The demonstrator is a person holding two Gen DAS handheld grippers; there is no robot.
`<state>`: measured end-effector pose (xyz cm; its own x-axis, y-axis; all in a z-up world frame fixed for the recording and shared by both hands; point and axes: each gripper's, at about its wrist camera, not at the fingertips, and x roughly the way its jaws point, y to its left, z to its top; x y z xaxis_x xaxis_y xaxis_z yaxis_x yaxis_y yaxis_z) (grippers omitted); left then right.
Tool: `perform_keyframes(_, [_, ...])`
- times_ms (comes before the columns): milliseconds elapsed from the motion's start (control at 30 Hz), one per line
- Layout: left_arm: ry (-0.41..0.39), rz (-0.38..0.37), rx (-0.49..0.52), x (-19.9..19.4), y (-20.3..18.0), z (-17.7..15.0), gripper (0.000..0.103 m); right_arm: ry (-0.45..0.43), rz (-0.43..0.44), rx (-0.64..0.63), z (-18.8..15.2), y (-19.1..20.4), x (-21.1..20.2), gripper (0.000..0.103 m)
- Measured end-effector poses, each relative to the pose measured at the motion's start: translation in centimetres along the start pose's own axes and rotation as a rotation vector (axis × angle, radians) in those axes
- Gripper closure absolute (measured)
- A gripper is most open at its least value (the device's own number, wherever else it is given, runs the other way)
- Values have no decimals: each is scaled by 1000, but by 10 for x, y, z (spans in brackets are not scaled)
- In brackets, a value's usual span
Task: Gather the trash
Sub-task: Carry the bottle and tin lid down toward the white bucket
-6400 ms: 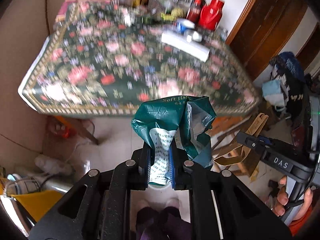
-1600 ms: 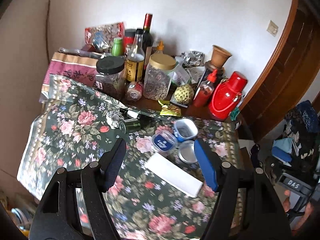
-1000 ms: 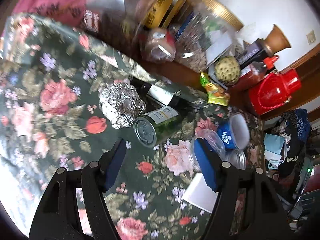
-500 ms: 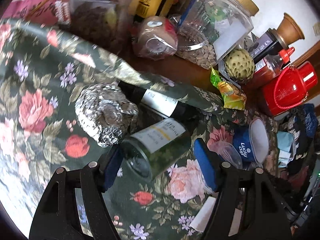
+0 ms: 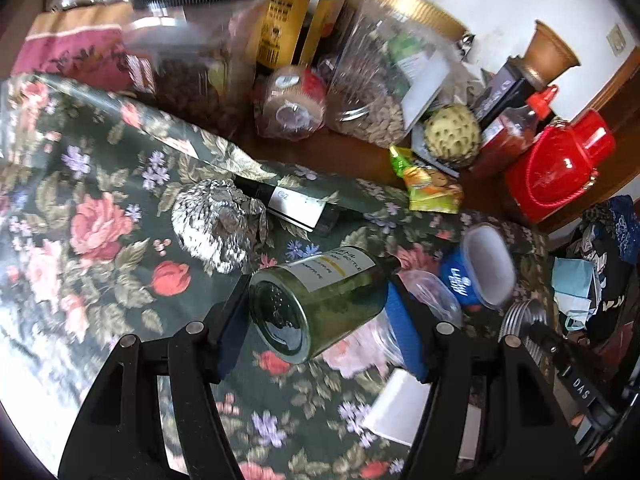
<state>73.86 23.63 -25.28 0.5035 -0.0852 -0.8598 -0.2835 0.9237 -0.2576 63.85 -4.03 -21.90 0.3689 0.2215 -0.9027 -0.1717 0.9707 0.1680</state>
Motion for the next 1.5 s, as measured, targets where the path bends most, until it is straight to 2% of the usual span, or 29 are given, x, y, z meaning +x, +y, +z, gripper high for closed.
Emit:
perform_keyframes(233, [-100, 28, 30, -56, -28, -15, 39, -84, 44, -19, -2, -15, -46, 100])
perform_keyframes(433, [-192, 94, 65, -99, -77, -39, 39, -171, 77, -69, -4, -25, -85, 100])
perform_keyframes(667, [-334, 97, -10, -166, -119, -78, 39, -238, 147, -140, -11, -42, -131, 100])
perform_keyframes(833, [-426, 97, -29, -213, -134, -99, 39, -274, 185, -195, -21, -45, -159, 100])
perform_keyframes(933, [-472, 106, -34, -239, -138, -112, 39, -299, 204, -209, -30, -44, -177, 100])
perform_keyframes(1167, [-541, 65, -9, -285, -134, -143, 40, -365, 215, -206, -55, -31, -212, 100])
perform_keyframes(1333, [-557, 0, 11, -311, -119, -170, 40, -384, 196, -182, -84, -17, -229, 100])
perform_keyframes(1500, [-543, -51, 72, -338, -96, -212, 40, -405, 162, -153, -133, 10, -249, 100])
